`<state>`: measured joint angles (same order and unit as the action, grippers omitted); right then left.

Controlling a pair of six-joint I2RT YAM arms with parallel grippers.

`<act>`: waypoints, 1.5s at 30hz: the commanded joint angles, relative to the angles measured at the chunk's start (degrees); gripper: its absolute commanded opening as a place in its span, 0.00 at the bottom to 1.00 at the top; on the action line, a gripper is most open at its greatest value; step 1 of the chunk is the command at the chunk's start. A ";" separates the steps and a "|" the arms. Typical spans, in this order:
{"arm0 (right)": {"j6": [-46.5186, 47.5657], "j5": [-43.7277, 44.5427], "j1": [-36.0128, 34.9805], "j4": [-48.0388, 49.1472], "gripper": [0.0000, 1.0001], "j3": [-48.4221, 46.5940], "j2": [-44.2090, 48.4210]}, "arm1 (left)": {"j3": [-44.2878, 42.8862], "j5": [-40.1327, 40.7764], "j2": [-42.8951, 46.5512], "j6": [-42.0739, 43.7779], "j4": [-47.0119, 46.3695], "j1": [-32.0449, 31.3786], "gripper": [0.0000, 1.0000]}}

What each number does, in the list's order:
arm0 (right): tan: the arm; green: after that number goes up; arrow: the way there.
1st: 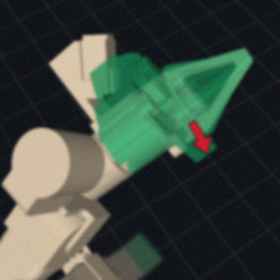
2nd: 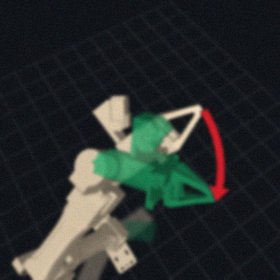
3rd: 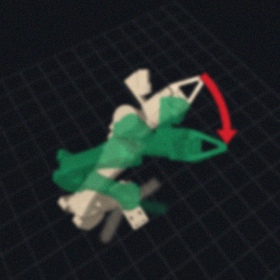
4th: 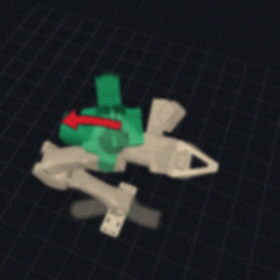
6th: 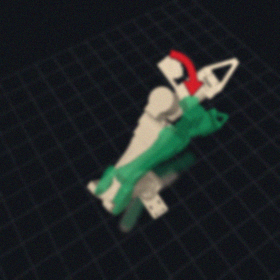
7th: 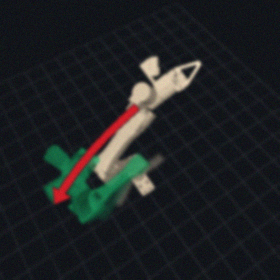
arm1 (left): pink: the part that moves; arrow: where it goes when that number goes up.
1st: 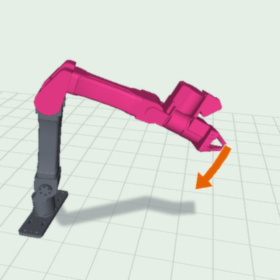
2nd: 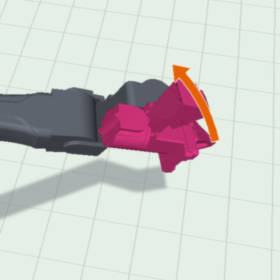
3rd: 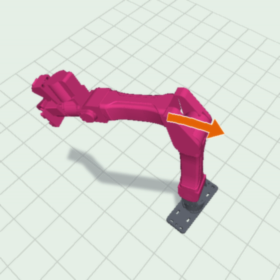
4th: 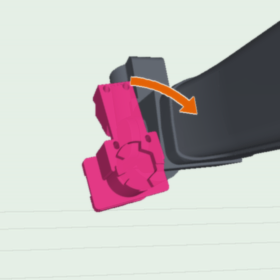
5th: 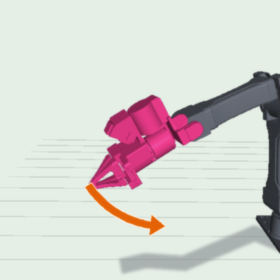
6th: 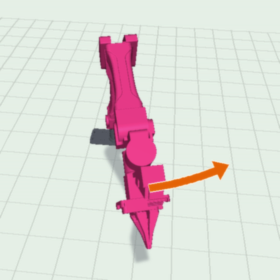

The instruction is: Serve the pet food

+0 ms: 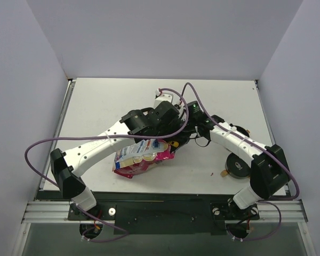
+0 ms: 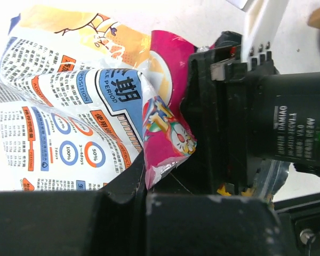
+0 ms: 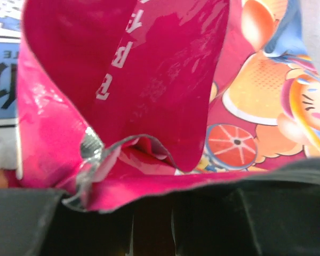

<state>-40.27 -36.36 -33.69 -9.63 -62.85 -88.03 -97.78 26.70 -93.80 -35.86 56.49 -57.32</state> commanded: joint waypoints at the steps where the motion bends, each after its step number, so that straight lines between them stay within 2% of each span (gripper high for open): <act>1: -7.35 -10.12 0.55 14.00 0.00 -0.61 2.23 | 0.39 3.00 6.25 -2.37 -3.23 -1.04 0.00; 5: -14.12 -13.91 3.54 22.00 0.00 5.01 6.90 | 3.29 6.43 8.98 -3.34 -4.02 -0.42 0.00; 10: -15.27 -15.93 7.58 21.50 0.00 10.72 12.87 | 6.02 7.58 12.14 -3.34 -6.04 0.89 0.00; 14: -12.20 -15.59 10.14 15.97 0.00 13.98 17.53 | 7.07 6.09 13.38 -3.34 -6.74 2.38 0.00; 18: -12.99 -15.67 11.10 15.18 0.00 17.14 19.64 | 7.60 5.74 14.43 -3.08 -6.39 3.88 0.00; 21: -7.04 -15.24 11.98 7.37 0.00 17.94 24.73 | 7.43 4.25 14.96 -3.17 -5.78 5.28 0.00; 23: -8.06 -15.84 11.98 7.60 0.00 18.99 24.14 | 7.51 3.63 15.14 -3.17 -5.69 5.55 0.00; 24: -9.37 -16.20 11.98 11.87 0.00 19.34 23.52 | 7.60 3.54 15.14 -3.08 -5.60 5.55 0.00; 26: -10.80 -17.95 12.33 13.50 0.00 17.95 22.29 | 7.43 3.01 15.05 -3.08 -5.43 5.64 0.00; 30: -4.29 -21.12 14.53 5.59 0.00 18.28 27.99 | 7.51 1.70 14.61 -3.60 -5.95 5.55 0.00; 32: -6.99 -21.03 13.49 11.87 0.00 20.91 28.00 | 7.51 0.64 14.26 -3.87 -6.57 5.55 0.00; 33: -11.71 -21.21 13.65 17.39 0.00 21.71 27.39 | 7.43 0.64 14.17 -4.22 -6.48 5.55 0.00; 38: -12.99 -21.30 14.36 19.38 0.00 23.99 30.81 | 7.51 -0.15 14.43 -4.75 -7.79 5.47 0.00; 43: -23.78 -21.20 13.92 37.62 0.00 26.45 26.42 | 7.34 -0.42 13.73 -4.66 -8.32 5.55 0.00; 45: -25.65 -21.65 15.67 37.94 0.00 28.82 30.52 | 6.90 -0.42 13.82 -4.84 -8.94 5.55 0.00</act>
<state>-58.83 -55.48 -19.46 15.22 -36.93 -60.60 -89.47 27.27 -82.06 -39.90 51.90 -51.64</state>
